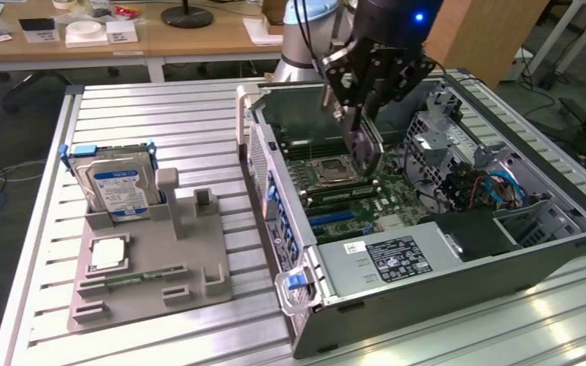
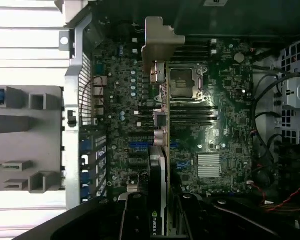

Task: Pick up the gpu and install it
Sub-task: 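Pick up the gpu and move the gpu toward the slot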

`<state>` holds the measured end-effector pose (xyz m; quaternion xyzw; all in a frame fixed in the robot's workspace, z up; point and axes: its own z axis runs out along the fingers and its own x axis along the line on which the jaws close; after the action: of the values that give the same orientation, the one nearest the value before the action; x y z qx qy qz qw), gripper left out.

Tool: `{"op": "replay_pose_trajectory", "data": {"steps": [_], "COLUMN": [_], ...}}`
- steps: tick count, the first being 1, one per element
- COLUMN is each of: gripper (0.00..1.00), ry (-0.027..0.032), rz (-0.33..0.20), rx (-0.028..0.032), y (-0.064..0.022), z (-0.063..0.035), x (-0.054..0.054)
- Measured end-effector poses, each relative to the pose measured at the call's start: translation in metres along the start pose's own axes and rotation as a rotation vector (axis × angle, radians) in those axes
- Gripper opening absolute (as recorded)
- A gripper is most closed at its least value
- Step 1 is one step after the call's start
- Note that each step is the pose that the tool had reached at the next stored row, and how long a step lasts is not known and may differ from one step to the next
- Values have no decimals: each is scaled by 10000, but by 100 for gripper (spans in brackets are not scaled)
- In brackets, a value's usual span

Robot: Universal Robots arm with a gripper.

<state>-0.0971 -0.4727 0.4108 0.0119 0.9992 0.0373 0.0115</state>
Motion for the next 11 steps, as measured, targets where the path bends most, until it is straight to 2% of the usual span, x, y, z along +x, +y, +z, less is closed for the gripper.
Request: {"op": "replay_pose_trajectory", "data": {"steps": [11], "gripper": [27], "ry": [1], "rz": [-1], "rx": [-19], "y": [12], "z": [12], "x": [-498]}}
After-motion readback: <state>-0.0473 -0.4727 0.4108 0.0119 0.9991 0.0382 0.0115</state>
